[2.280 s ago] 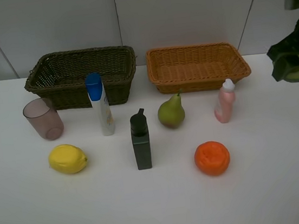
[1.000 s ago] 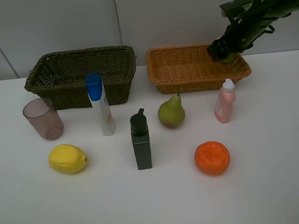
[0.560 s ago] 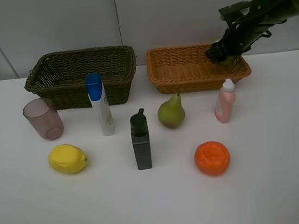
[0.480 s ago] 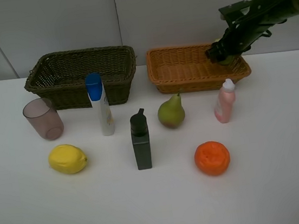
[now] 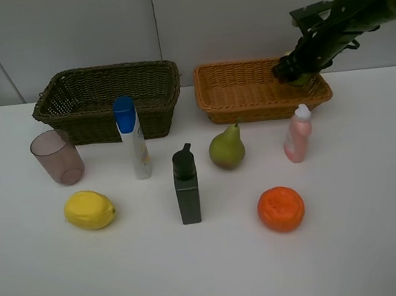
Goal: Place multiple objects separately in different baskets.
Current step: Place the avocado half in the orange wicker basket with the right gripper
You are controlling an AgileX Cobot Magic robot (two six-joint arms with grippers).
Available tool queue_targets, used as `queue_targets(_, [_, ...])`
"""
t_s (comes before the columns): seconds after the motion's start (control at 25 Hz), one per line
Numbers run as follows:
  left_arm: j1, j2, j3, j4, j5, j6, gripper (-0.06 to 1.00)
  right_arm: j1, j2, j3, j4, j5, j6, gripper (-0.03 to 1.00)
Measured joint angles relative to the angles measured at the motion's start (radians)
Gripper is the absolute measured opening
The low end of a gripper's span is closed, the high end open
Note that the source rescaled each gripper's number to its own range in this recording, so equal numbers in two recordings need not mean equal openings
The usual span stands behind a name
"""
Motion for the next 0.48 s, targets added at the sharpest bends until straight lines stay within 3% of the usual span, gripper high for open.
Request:
queue_targets(0.08, [0.0,0.0,0.0,0.0,0.0,0.0,0.89,0.0,0.0,0.0,0.011,0.002,0.001,0.78])
queue_targets(0.16, [0.0,0.0,0.0,0.0,0.0,0.0,0.89,0.0,0.0,0.0,0.02,0.005,0.001,0.91])
queue_targets(0.24, [0.0,0.0,0.0,0.0,0.0,0.0,0.89,0.0,0.0,0.0,0.021,0.008,0.001,0.96])
queue_targets(0.48, [0.0,0.0,0.0,0.0,0.0,0.0,0.89,0.0,0.0,0.0,0.022,0.008,0.001,0.98])
